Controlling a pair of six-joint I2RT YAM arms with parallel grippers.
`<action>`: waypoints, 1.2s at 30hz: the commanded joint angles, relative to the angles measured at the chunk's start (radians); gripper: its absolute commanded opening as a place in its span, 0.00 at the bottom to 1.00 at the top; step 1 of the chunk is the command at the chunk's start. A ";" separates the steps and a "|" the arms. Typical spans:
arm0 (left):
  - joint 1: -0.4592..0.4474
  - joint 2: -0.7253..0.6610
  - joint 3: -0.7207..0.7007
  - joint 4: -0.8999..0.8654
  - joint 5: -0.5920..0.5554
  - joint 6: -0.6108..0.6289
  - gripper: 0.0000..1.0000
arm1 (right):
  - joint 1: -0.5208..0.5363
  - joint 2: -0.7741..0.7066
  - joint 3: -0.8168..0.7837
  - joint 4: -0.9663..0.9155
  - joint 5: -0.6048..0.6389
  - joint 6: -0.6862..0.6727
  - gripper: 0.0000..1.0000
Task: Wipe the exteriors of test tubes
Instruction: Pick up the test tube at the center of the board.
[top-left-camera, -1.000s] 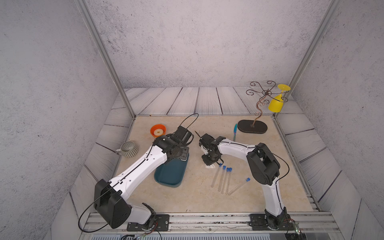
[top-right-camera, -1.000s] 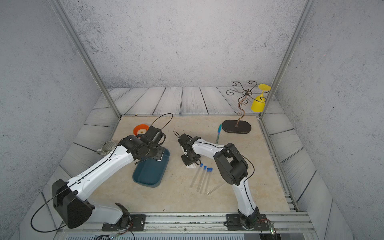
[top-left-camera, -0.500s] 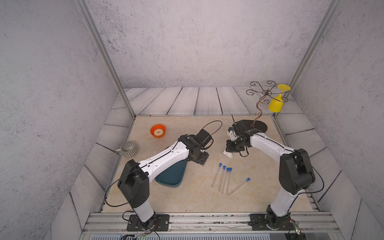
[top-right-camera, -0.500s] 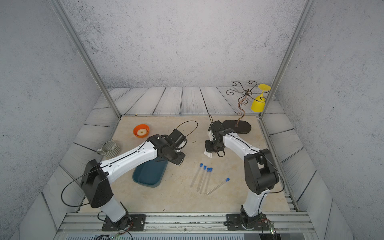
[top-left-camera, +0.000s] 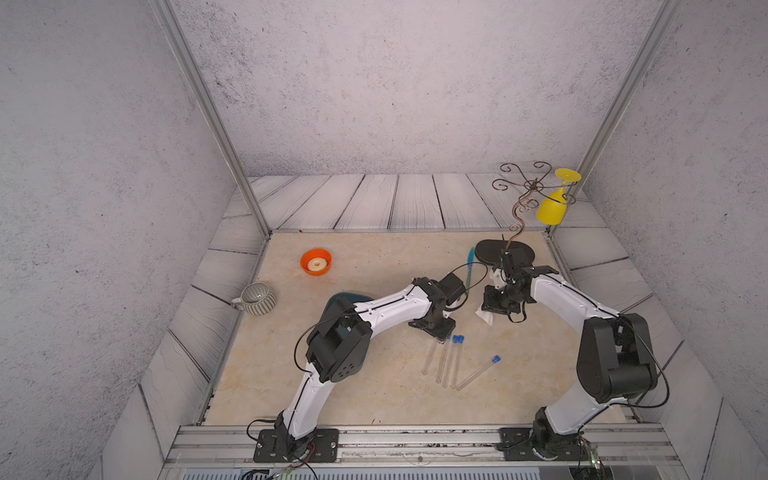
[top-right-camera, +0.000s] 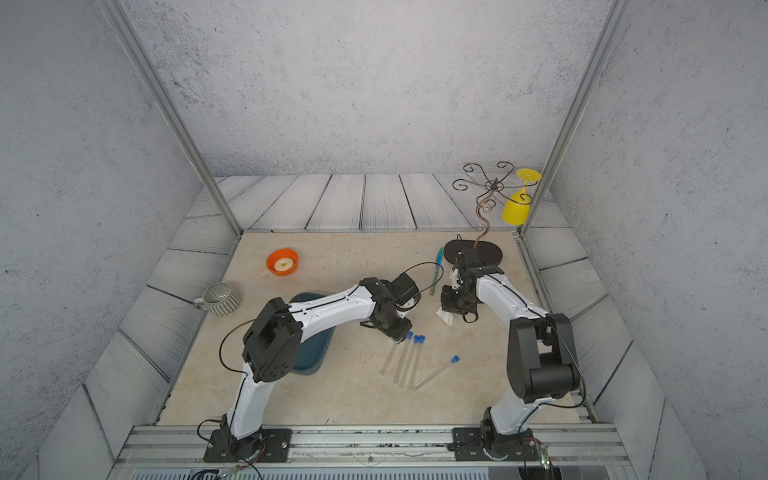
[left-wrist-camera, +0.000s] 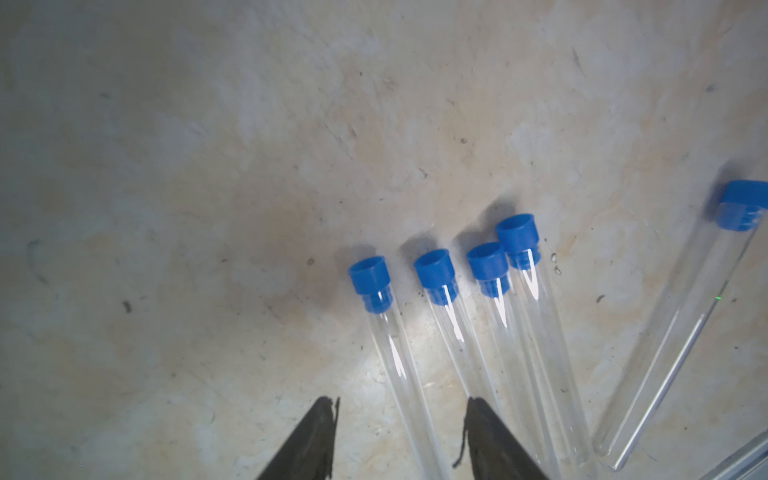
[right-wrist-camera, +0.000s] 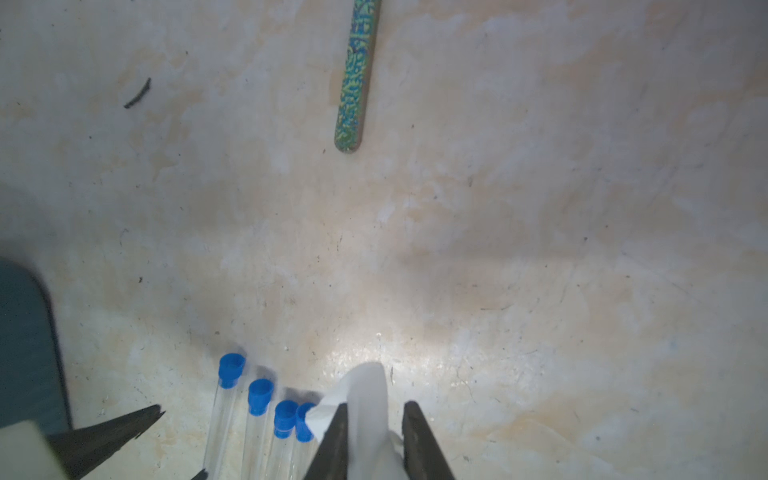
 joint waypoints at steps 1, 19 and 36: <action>-0.001 0.050 0.056 -0.003 -0.024 -0.004 0.52 | 0.002 -0.046 -0.019 -0.018 -0.024 0.010 0.24; 0.006 0.133 0.076 -0.009 -0.150 -0.031 0.41 | 0.002 -0.064 -0.054 -0.006 -0.043 0.002 0.25; 0.048 0.144 0.062 0.018 -0.048 -0.092 0.23 | 0.002 -0.060 -0.086 0.024 -0.077 0.008 0.26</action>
